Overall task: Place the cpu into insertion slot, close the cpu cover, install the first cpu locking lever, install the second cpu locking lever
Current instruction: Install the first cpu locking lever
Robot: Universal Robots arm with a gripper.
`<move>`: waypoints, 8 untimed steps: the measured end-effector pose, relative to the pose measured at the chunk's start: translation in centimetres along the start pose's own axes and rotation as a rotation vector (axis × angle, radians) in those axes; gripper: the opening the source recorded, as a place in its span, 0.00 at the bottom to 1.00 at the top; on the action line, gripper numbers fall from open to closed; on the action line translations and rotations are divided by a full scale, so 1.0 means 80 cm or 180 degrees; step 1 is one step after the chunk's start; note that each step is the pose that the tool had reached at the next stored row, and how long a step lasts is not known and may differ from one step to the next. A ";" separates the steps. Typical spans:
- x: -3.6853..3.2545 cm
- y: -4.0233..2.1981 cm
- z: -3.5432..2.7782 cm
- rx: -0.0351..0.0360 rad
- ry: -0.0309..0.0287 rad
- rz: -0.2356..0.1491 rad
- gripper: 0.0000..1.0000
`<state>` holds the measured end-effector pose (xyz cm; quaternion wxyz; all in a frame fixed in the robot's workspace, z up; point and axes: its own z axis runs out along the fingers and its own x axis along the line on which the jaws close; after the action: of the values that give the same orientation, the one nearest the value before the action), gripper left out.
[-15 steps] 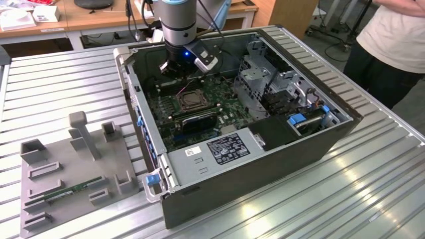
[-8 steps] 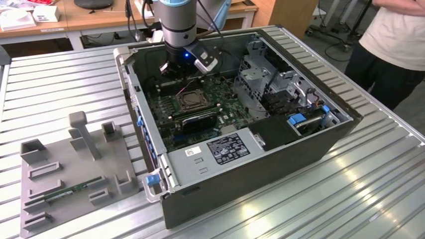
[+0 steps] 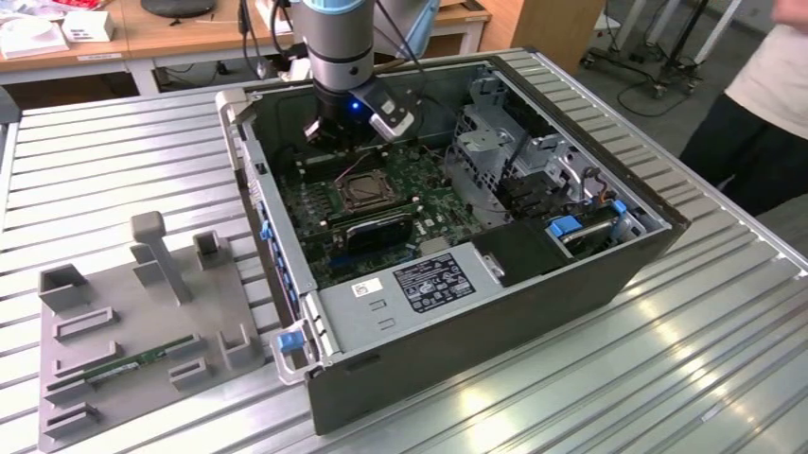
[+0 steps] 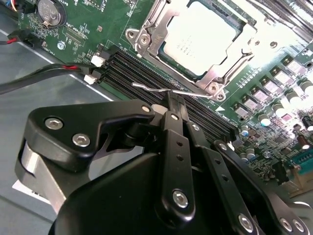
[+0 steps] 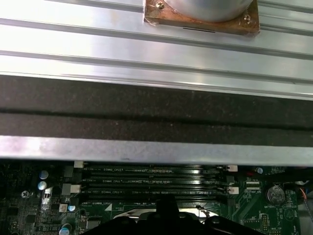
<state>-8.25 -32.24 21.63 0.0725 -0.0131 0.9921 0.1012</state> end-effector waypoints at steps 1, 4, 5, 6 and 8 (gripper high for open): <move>-0.0001 -0.0001 0.0007 0.0000 0.0000 0.0000 0.11; -0.0004 -0.0005 0.0023 0.0000 0.0000 0.0000 0.11; -0.0006 -0.0006 0.0026 0.0001 0.0001 0.0000 0.11; -0.0006 -0.0006 0.0025 0.0001 0.0001 0.0000 0.11; -0.0007 -0.0006 0.0026 0.0001 0.0000 0.0001 0.11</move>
<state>-8.17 -32.24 21.42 0.0724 -0.0130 0.9922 0.1011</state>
